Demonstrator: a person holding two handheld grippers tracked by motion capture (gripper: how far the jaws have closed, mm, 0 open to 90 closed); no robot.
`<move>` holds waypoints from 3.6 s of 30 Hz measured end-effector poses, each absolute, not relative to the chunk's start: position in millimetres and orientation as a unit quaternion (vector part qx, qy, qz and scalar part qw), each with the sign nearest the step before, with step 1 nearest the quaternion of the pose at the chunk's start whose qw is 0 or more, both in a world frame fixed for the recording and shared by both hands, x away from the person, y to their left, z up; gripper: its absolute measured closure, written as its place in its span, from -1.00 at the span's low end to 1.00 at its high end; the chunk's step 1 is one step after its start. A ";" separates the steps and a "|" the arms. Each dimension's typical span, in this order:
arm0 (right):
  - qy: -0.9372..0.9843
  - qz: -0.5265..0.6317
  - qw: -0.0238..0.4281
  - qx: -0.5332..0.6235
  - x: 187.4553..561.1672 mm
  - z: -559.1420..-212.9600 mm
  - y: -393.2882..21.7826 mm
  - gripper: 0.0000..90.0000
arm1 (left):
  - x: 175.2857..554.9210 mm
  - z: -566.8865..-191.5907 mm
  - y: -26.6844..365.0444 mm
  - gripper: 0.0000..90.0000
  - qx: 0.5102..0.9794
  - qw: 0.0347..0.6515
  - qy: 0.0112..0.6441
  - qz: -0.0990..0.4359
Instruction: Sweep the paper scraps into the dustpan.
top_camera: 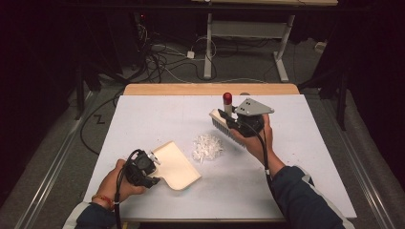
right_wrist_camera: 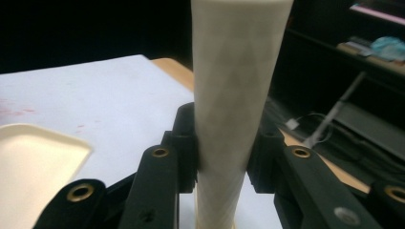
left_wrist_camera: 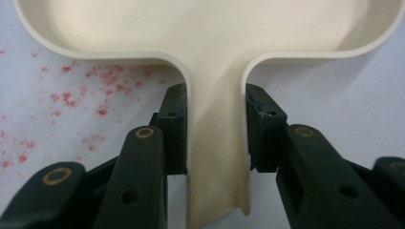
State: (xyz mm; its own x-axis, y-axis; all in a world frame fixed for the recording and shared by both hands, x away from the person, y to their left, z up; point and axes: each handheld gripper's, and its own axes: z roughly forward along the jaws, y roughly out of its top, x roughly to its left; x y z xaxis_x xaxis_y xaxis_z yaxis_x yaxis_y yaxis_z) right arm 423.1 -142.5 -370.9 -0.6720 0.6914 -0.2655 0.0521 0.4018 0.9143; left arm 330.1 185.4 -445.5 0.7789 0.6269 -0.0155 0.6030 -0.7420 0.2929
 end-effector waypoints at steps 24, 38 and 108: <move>0.794 0.506 0.276 0.193 400.8 -405.6 -83.9 0.55 | 335.1 -448.7 176.8 0.41 0.934 0.135 0.328 0.041; 0.798 0.520 0.254 0.171 372.3 -403.6 -48.8 0.56 | 338.7 -452.5 153.9 0.41 0.934 0.147 0.324 0.041; 0.780 0.532 0.258 0.206 345.8 -364.1 -135.5 0.57 | 337.5 -452.3 156.2 0.41 0.932 0.149 0.327 0.038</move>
